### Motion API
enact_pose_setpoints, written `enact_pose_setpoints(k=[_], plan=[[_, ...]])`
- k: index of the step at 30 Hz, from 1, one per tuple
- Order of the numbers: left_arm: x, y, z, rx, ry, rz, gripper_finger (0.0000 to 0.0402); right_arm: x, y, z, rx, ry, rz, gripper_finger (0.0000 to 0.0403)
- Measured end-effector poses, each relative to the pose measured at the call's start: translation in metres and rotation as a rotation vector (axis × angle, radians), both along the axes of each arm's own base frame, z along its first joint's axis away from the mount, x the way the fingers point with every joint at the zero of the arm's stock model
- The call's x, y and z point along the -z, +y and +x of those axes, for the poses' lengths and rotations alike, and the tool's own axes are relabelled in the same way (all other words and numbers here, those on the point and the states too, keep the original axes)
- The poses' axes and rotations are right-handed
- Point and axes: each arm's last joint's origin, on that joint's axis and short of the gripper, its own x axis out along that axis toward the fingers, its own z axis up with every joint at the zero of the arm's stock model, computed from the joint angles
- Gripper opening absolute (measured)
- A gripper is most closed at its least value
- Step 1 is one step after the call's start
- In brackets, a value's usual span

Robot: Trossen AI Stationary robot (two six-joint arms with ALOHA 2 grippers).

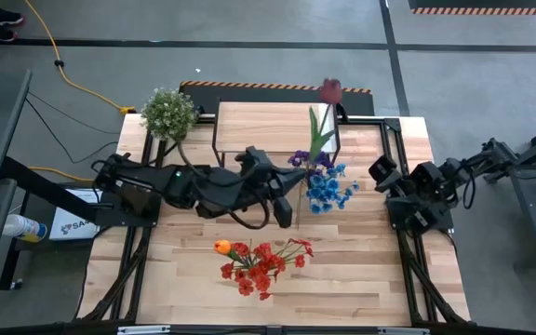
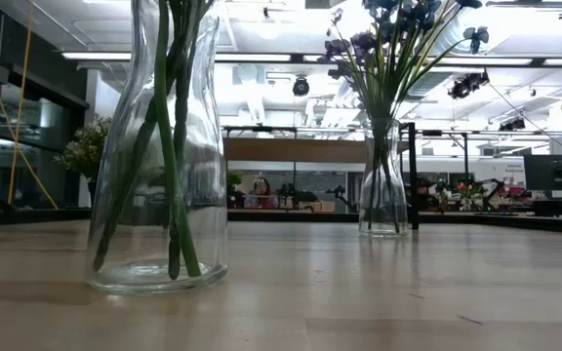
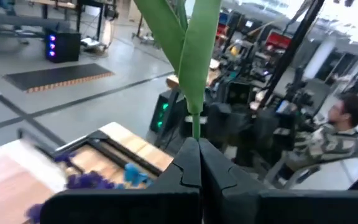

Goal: Pick and place flowers into a vace then onto a shelf
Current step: Put the red flower into the top transparent vase

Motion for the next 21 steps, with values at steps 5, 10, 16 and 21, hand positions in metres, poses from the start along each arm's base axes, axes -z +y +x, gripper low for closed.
enact_pose_setpoints(k=[5, 10, 16, 21], plan=[[0.01, -0.005, 0.011, 0.043, 0.016, -0.013, 0.0022, -0.012, 0.005, 0.015, 0.037, 0.042, -0.039, 0.0154], [0.012, -0.007, 0.015, 0.084, 0.006, -0.029, 0.0022, -0.034, 0.011, 0.032, 0.102, 0.183, -0.161, 0.0154], [0.014, -0.01, 0.019, 0.11, 0.007, -0.01, 0.0022, -0.059, 0.017, 0.045, 0.14, 0.328, -0.274, 0.0154], [0.015, -0.01, 0.02, 0.123, 0.024, 0.017, 0.0022, -0.078, 0.018, 0.049, 0.152, 0.361, -0.32, 0.0154]])
